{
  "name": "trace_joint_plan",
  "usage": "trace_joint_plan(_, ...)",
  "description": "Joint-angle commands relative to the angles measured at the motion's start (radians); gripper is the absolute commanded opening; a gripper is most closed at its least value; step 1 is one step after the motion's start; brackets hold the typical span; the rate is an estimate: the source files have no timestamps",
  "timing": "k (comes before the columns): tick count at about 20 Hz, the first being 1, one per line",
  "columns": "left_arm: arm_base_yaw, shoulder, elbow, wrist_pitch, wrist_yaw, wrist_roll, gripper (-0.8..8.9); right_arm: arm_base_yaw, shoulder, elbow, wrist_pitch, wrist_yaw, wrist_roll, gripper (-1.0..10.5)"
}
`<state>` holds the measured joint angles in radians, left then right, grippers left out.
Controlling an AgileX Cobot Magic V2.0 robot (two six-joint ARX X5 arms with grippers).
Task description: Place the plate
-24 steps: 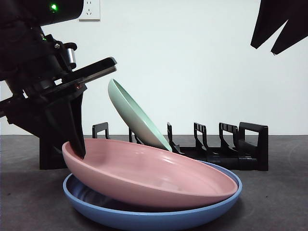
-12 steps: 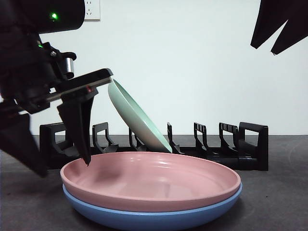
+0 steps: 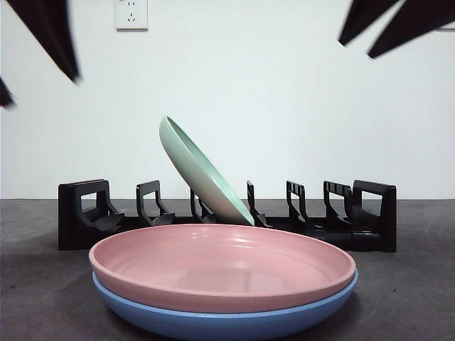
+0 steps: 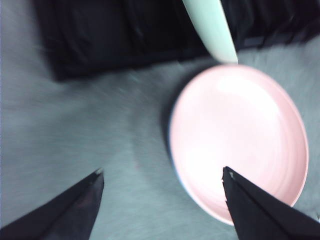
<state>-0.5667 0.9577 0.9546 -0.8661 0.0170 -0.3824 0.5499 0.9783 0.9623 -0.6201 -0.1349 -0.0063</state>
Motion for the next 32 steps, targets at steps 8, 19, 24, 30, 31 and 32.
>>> trace_joint_plan(8,0.124,-0.319,0.021,-0.232,-0.034,-0.029,3.75,0.144,0.327,0.245,0.013,0.003,0.096,2.7)
trace_joint_plan(19,0.131,-0.343,0.021,-0.287,-0.063,-0.034,3.75,0.274,0.745,0.726,-0.123,0.093,0.164,2.7)
trace_joint_plan(24,0.131,-0.343,0.021,-0.287,-0.063,-0.035,3.75,0.28,0.833,0.774,-0.119,0.116,0.179,3.4)
trace_joint_plan(30,0.131,-0.343,0.021,-0.286,-0.064,-0.046,3.75,0.28,0.893,0.774,-0.113,0.116,0.179,3.4)
trace_joint_plan(31,0.131,-0.343,0.021,-0.286,-0.064,-0.048,3.75,0.279,0.898,0.774,-0.116,0.116,0.179,3.4)
trace_joint_plan(32,0.131,-0.343,0.021,-0.286,-0.066,-0.049,3.75,0.279,0.908,0.774,-0.111,0.116,0.179,3.3)
